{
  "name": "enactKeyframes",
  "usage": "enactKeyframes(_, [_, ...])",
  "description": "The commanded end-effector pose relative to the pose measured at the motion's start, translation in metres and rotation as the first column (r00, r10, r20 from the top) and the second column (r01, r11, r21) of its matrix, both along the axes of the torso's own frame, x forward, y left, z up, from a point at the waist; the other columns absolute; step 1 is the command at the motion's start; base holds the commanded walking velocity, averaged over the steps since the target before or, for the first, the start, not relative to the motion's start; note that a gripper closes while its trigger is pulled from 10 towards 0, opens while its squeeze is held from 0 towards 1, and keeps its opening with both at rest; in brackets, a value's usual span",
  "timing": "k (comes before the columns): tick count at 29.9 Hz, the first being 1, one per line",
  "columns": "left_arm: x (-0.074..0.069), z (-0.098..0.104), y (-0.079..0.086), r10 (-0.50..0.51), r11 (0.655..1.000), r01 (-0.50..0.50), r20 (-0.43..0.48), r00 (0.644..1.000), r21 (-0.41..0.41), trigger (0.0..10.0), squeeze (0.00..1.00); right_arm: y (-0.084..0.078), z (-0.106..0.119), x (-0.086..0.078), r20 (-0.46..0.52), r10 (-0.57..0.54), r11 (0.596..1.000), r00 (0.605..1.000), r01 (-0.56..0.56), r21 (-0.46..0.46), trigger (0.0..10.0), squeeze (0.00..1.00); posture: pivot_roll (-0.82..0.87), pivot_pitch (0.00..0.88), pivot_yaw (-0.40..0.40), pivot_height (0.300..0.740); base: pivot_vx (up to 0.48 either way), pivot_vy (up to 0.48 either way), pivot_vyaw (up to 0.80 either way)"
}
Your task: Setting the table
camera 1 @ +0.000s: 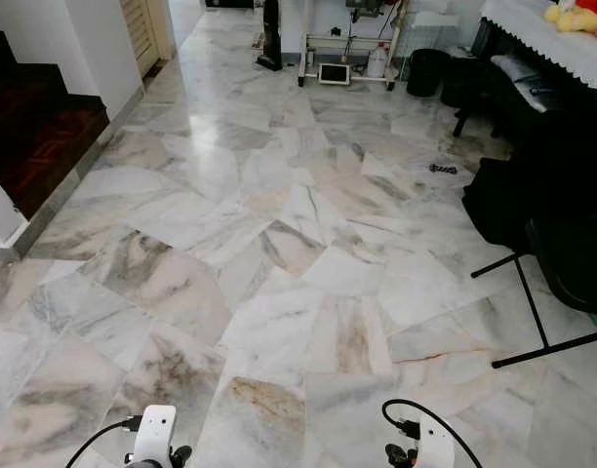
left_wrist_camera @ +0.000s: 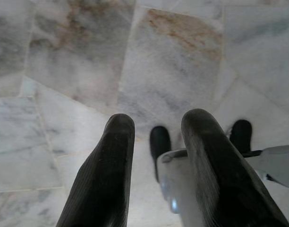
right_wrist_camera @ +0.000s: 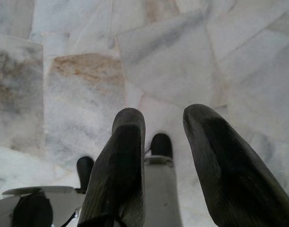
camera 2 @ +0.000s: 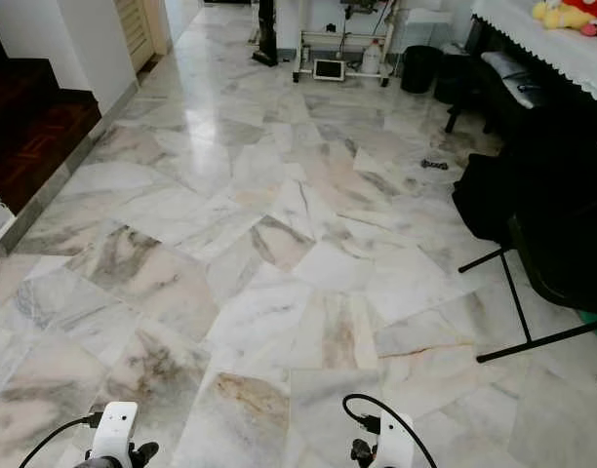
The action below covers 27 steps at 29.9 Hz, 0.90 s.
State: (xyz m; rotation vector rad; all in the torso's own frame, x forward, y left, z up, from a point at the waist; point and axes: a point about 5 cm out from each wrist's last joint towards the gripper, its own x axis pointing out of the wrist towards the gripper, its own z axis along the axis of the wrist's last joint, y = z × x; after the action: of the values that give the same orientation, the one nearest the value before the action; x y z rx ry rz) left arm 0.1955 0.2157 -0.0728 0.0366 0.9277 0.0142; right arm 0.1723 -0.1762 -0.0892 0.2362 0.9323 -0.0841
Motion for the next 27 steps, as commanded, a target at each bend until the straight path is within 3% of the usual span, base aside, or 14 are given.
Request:
enactKeyframes(1, [-0.002,-0.002,-0.003,0.019,1.000,-0.019,-0.016,1.000,-0.013,10.0,0.00,-0.007,0.002,0.003,0.010,0.000,1.000,1.000,0.000,-0.015,10.0,0.00,0.11,0.000,-0.086,0.740,0.000,0.000,0.00])
enactKeyframes(6, [0.000,-0.002,-0.008,0.017,0.999,-0.017,-0.006,1.000,-0.027,10.0,0.00,-0.011,0.003,0.005,0.010,0.011,0.999,1.000,-0.011,-0.030,10.0,0.00,0.12,0.000,-0.096,0.740,0.000,0.000,0.00])
enactKeyframes(16, [-0.001,-0.001,-0.002,0.059,0.998,-0.059,0.007,0.998,-0.027,10.0,0.00,-0.001,0.002,0.005,0.010,0.007,1.000,1.000,-0.007,-0.009,10.0,0.00,0.11,0.000,-0.083,0.740,0.000,0.000,0.00])
enactKeyframes(27, [0.002,0.001,-0.002,0.052,0.998,-0.051,0.021,0.998,-0.028,10.0,0.00,-0.001,-0.002,-0.004,-0.026,0.018,1.000,0.999,-0.018,-0.017,10.0,0.00,0.11,0.000,-0.081,0.740,0.000,0.000,-0.78])
